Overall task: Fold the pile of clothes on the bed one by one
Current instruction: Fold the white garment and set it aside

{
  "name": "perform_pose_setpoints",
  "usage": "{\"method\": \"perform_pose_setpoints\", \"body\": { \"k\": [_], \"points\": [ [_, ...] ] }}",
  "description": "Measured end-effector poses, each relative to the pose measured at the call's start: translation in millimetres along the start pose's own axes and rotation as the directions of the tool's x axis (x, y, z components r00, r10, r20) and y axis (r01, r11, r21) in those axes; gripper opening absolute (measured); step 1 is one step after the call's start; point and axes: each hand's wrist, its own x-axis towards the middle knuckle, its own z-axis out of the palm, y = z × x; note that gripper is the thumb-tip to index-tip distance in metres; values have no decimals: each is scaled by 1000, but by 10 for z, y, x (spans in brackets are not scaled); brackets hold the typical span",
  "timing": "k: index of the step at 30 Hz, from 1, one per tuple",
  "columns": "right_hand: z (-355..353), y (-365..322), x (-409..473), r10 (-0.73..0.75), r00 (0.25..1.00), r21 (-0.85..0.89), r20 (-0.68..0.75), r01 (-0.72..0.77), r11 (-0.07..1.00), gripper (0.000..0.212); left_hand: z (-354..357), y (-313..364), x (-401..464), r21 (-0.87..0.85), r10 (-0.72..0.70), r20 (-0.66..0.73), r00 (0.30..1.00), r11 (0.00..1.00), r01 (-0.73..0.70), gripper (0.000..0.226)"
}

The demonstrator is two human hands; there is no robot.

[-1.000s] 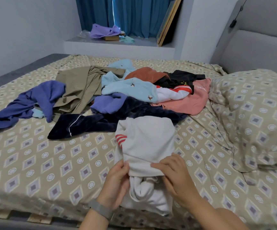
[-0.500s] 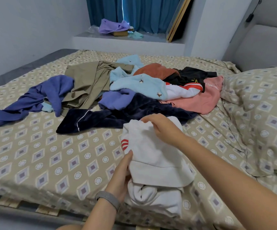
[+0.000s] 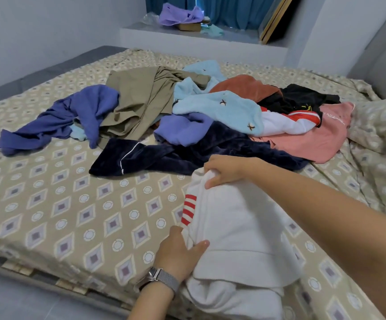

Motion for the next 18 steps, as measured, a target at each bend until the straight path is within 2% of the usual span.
{"method": "perform_pose_setpoints", "body": {
  "k": [3, 5, 7, 9, 10, 11, 13, 15, 16, 18],
  "points": [
    [-108, 9, 63, -19, 994, 256, -111, 47, 965, 34, -1, -32, 88, 79, -20, 54, 998, 997, 16, 63],
    [-169, -66, 114, -52, 979, 440, -196, 135, 888, 40, 4, -25, 132, -80, 31, 57, 998, 996, -26, 46],
    [-218, -146, 201, -58, 966, 555, -253, 194, 809, 41, 8, 4, 135, -366, 51, 51, 997, 930, -29, 24],
    [-223, -184, 295, -58, 979, 529, -198, 156, 834, 40, -17, 39, 102, -599, 17, 114, 993, 799, 55, 17],
    [-202, -182, 350, -44, 991, 441, -130, 98, 892, 40, -38, 36, 95, -648, -10, 158, 987, 754, 111, 22],
    [-170, -187, 390, -12, 998, 327, -60, 31, 945, 43, -61, 13, 96, -642, -47, 179, 983, 751, 153, 31],
    [-89, -183, 475, 65, 998, 138, 21, -67, 988, 53, -112, -48, 132, -460, -83, 148, 986, 876, 143, 44],
    [-34, -179, 510, 130, 991, 11, -13, -130, 991, 62, -153, -102, 153, -78, -82, 150, 985, 992, 95, 44],
    [-5, -165, 517, 160, 986, -56, -52, -163, 985, 66, -160, -118, 159, 107, -92, 160, 983, 991, 75, 44],
    [80, -136, 514, 234, 959, -190, -159, -263, 946, 72, -164, -127, 156, 350, -135, 167, 977, 934, 69, 52]
  ]
}}
